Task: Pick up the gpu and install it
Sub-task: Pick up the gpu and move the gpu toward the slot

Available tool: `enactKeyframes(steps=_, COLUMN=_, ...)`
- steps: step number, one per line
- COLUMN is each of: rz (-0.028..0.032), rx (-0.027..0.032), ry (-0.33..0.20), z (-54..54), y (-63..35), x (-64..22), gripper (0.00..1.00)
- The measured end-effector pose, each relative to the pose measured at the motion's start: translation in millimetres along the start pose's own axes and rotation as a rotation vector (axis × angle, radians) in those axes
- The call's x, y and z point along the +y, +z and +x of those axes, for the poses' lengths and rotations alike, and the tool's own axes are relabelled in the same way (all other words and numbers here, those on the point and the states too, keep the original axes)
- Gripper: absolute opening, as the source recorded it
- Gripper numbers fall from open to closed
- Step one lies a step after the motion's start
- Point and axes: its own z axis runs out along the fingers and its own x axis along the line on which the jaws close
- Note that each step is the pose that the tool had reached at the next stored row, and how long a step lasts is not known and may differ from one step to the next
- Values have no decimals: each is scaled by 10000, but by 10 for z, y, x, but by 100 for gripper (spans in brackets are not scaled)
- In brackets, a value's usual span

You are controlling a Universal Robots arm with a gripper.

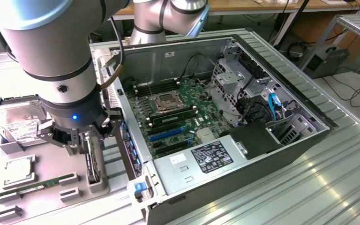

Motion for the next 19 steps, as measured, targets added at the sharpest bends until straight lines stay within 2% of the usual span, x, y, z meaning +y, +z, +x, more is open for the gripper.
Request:
enactKeyframes(steps=13, rz=-1, rx=-2, ry=0, z=70, y=122, x=169, gripper=44)
enactKeyframes(steps=19, rz=-1, rx=-1, ry=1, z=87, y=191, x=220, gripper=44)
